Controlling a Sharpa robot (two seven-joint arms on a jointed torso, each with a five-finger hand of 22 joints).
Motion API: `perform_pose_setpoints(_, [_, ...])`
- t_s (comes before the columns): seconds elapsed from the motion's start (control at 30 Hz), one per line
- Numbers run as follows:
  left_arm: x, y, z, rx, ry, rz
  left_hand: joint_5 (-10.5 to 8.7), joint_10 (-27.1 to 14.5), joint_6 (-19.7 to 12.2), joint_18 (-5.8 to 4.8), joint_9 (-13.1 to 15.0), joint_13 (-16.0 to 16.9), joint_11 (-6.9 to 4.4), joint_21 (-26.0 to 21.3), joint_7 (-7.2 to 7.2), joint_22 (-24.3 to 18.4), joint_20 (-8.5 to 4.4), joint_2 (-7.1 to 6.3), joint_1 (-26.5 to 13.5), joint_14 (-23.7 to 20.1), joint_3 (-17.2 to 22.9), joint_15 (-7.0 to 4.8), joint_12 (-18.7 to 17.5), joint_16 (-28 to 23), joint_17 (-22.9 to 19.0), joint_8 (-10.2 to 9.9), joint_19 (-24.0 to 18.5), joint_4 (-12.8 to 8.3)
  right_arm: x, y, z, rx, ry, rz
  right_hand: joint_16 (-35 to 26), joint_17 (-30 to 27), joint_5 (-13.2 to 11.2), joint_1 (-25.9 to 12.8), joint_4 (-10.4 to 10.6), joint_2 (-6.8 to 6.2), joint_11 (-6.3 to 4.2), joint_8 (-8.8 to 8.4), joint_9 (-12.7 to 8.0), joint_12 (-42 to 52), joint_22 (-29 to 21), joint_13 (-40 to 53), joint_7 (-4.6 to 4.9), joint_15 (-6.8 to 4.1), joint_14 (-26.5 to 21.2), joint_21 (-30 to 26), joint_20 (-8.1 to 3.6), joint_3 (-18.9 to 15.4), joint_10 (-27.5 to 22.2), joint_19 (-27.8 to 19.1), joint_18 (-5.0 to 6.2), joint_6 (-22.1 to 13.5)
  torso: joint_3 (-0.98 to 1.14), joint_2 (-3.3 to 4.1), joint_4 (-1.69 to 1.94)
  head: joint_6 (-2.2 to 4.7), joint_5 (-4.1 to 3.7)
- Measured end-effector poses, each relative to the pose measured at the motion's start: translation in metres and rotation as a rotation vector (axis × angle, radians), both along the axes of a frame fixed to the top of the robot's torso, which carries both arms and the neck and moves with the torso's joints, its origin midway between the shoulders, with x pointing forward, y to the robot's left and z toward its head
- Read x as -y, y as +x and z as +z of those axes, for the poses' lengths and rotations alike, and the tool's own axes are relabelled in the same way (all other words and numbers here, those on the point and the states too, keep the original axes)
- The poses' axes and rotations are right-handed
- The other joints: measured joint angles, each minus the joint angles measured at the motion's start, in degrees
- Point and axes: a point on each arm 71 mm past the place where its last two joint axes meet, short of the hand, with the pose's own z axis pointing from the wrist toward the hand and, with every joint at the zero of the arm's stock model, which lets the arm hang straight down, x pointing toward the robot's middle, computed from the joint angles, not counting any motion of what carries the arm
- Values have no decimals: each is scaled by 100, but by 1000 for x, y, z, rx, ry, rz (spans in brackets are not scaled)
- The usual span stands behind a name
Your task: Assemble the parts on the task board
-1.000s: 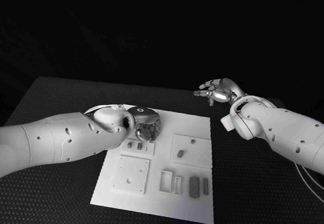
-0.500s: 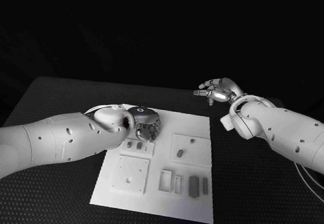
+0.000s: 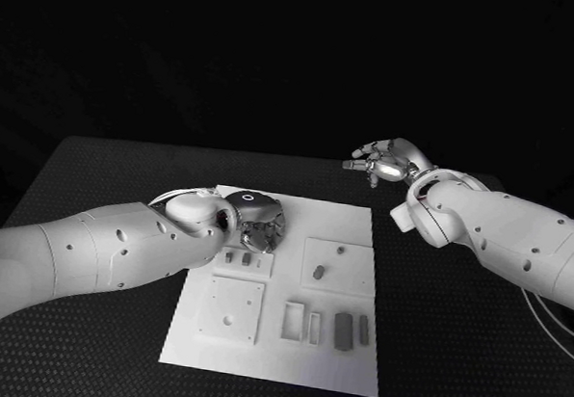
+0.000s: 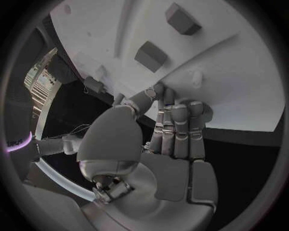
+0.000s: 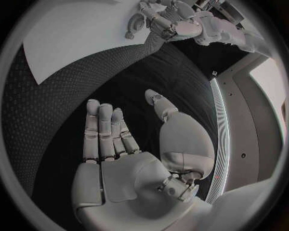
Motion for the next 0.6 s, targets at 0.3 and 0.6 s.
perform_pose_setpoints(0.3, [-14,1,6,10,-56,32,-2,50,27,-3,6,27,-7,12,-18,0,-21,34,-19,65,18,-15,0,0,-27,11,62,-18,2,0,0,0,-1,-3,22,-2,0,0,0,0,0,-1,-5,0,1,-5,0,0,0,0,0,0,0,0,-4,0,0,-3,4,30,4])
perform_pose_setpoints(0.6, [-19,3,27,25,-147,56,1,69,30,-1,8,43,-27,22,-18,4,-40,34,-19,125,17,-34,-1,22,-42,8,82,-19,2,0,0,0,-2,-5,22,-8,0,0,0,0,0,-1,-5,-1,1,-5,0,11,-11,0,0,0,0,0,-35,0,-3,-3,7,59,14])
